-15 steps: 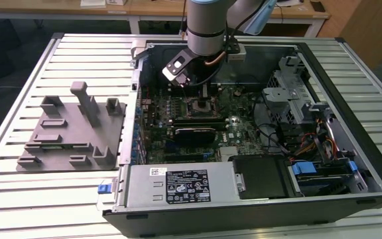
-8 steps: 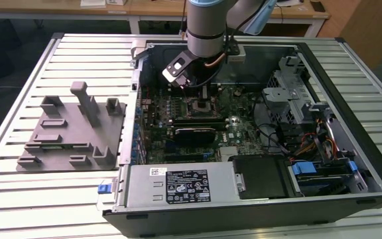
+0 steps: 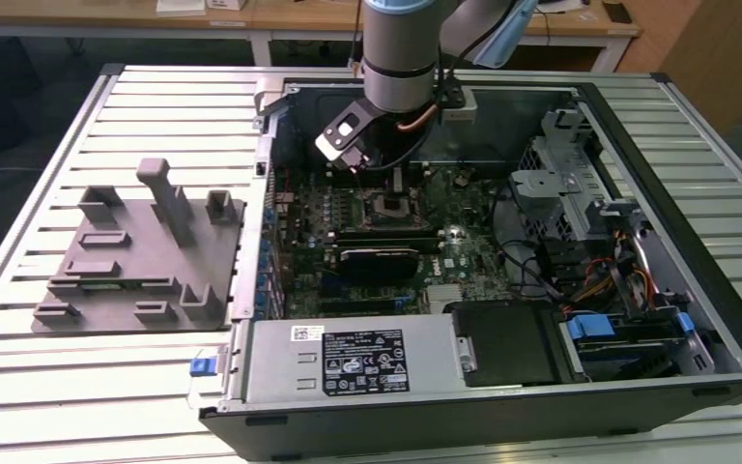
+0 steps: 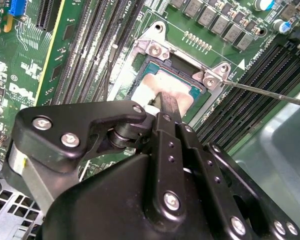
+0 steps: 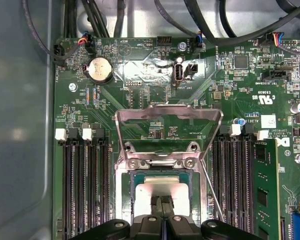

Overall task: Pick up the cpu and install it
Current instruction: 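Place the cpu into insertion slot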

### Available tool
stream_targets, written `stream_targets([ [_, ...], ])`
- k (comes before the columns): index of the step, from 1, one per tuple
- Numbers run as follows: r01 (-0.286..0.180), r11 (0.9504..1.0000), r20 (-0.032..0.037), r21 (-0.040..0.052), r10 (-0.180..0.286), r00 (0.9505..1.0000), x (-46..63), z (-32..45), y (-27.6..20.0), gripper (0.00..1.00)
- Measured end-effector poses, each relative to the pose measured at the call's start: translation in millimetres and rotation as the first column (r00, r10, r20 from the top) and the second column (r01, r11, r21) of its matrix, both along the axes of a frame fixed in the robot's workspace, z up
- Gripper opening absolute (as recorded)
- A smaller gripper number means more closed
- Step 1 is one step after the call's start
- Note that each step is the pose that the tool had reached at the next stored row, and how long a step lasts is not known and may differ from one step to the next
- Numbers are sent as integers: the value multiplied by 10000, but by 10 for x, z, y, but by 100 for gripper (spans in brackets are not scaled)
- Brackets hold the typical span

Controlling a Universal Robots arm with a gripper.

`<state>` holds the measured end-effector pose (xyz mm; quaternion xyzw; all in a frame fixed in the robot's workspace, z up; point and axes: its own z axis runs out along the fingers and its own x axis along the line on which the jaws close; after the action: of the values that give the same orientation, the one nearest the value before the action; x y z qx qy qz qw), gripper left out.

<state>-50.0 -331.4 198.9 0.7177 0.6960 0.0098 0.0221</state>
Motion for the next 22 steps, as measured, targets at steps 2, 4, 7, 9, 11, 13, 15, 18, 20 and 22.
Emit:
stream_targets([
  [2,0,10000,-1,-2,0,10000,0,-1,0,11],
  [4,0,10000,-1,-1,0,10000,0,-1,0,11],
  [7,0,10000,-1,0,0,10000,0,-2,0,11],
  [9,0,10000,0,0,0,10000,0,-2,0,11],
  [11,0,10000,3,4,0,10000,1,7,1,11],
  [13,0,10000,0,0,0,10000,0,25,0,11],
  [15,0,10000,2,1,0,10000,0,54,0,11],
  [18,0,10000,3,-1,0,10000,0,113,0,11],
  [20,0,10000,12,1,0,10000,0,158,0,11],
  [22,0,10000,25,1,0,10000,0,220,0,11],
])
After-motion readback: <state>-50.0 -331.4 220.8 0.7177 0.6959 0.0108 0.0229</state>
